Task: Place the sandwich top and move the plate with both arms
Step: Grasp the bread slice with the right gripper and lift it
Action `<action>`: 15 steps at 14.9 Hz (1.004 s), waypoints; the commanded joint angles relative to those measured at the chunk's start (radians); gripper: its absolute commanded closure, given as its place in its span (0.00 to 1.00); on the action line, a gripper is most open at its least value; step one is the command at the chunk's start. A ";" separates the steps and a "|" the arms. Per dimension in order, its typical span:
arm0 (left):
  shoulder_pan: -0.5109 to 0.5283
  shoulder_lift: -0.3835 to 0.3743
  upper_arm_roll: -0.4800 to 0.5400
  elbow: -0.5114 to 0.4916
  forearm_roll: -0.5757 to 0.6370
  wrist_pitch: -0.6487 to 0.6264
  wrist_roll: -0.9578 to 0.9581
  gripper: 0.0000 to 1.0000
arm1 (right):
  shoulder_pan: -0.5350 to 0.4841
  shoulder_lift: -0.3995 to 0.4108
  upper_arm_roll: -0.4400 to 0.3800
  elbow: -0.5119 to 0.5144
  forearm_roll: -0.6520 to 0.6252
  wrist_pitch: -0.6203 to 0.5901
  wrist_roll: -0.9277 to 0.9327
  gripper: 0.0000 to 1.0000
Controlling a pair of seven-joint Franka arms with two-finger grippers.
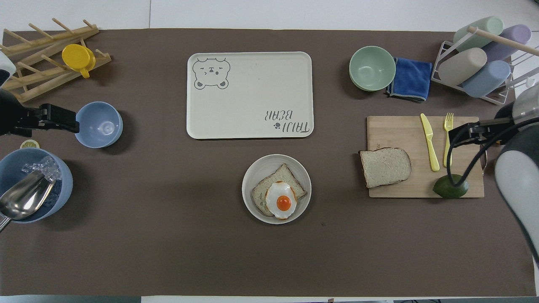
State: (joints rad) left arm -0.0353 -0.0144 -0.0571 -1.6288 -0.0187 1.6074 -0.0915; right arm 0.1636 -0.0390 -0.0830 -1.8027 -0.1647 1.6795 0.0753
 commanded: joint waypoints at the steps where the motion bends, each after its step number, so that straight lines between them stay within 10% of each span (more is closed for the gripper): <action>1: 0.006 -0.006 -0.006 -0.003 0.000 -0.009 -0.007 0.00 | 0.127 0.045 0.009 -0.069 -0.114 0.051 0.150 0.00; 15: 0.009 -0.007 -0.004 -0.005 0.000 -0.007 -0.010 0.00 | 0.349 0.329 0.011 -0.161 -0.300 0.261 0.405 0.00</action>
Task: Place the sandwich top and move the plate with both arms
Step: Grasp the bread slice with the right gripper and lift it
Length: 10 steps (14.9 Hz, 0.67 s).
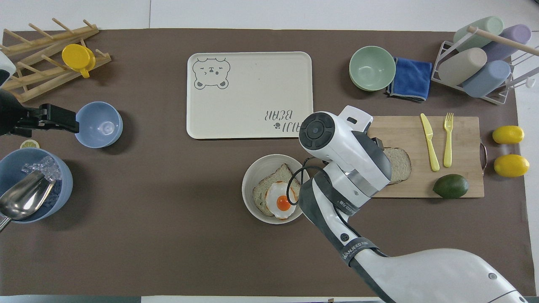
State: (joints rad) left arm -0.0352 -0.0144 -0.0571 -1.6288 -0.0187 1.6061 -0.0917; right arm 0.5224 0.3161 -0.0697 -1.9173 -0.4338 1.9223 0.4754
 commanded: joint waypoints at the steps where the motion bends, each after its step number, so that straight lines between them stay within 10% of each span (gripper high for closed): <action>1: 0.011 -0.007 -0.004 -0.005 0.000 -0.005 -0.011 0.00 | -0.013 -0.031 -0.002 -0.066 -0.032 0.024 0.008 0.00; 10: 0.015 -0.012 -0.004 -0.019 0.000 0.005 -0.008 0.00 | -0.018 -0.061 -0.002 -0.160 -0.057 0.035 0.068 0.15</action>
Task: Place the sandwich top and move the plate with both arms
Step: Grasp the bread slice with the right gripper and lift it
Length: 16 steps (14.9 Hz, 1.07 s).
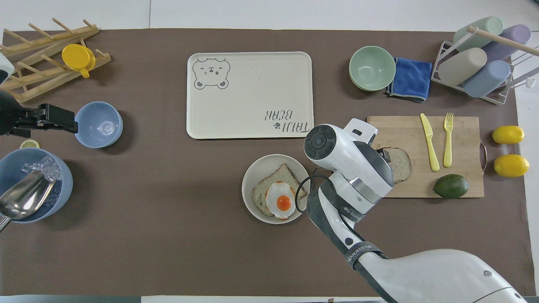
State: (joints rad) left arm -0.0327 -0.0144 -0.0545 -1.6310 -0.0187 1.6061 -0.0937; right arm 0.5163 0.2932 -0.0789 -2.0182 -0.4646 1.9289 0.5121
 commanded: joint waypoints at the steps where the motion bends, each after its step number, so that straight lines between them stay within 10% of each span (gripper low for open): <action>1: 0.013 -0.013 -0.007 -0.016 0.000 0.005 -0.006 0.00 | -0.013 -0.040 0.007 -0.065 -0.026 0.028 0.040 0.17; 8: 0.013 -0.013 -0.007 -0.016 0.000 0.006 -0.008 0.00 | -0.021 -0.054 0.007 -0.112 -0.026 0.048 0.071 0.31; 13: 0.013 -0.012 -0.007 -0.016 0.000 0.008 -0.009 0.00 | -0.024 -0.054 0.007 -0.111 -0.026 0.045 0.083 1.00; 16: 0.013 -0.013 -0.007 -0.016 0.000 0.009 -0.009 0.00 | -0.018 -0.048 0.007 -0.071 -0.028 0.025 0.077 1.00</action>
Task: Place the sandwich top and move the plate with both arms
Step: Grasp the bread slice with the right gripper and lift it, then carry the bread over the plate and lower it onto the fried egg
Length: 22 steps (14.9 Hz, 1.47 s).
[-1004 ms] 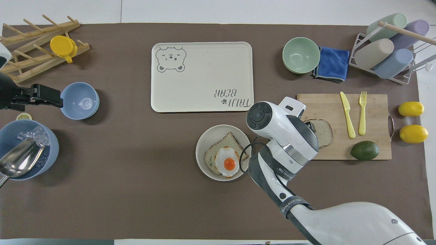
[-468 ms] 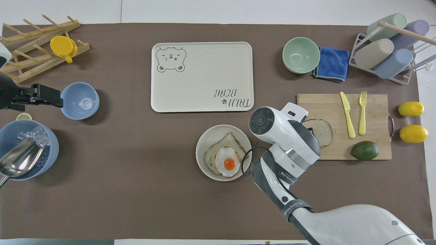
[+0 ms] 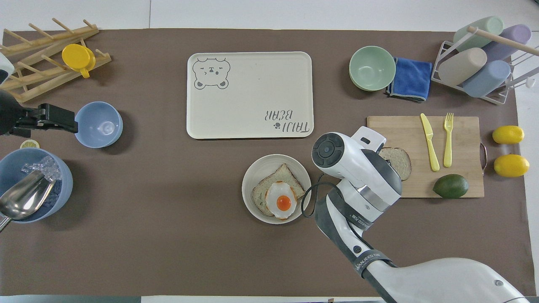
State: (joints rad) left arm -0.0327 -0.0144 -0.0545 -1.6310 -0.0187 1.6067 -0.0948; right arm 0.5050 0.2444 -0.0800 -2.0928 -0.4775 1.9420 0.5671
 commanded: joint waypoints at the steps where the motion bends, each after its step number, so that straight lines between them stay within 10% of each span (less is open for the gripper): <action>1: 0.013 -0.013 -0.007 -0.016 0.000 0.009 -0.008 0.00 | -0.019 0.010 0.008 0.044 -0.015 -0.017 0.014 1.00; 10: 0.016 -0.015 -0.007 -0.026 0.000 0.012 -0.008 0.00 | 0.040 -0.097 0.037 0.313 -0.009 -0.466 -0.079 1.00; 22: 0.051 -0.022 -0.005 -0.046 0.000 0.042 -0.008 0.00 | 0.121 -0.097 0.143 0.316 0.341 -0.258 0.051 1.00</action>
State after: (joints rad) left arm 0.0075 -0.0144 -0.0517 -1.6416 -0.0186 1.6194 -0.0975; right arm 0.6336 0.1433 0.0595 -1.7711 -0.1776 1.6454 0.5989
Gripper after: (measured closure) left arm 0.000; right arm 0.894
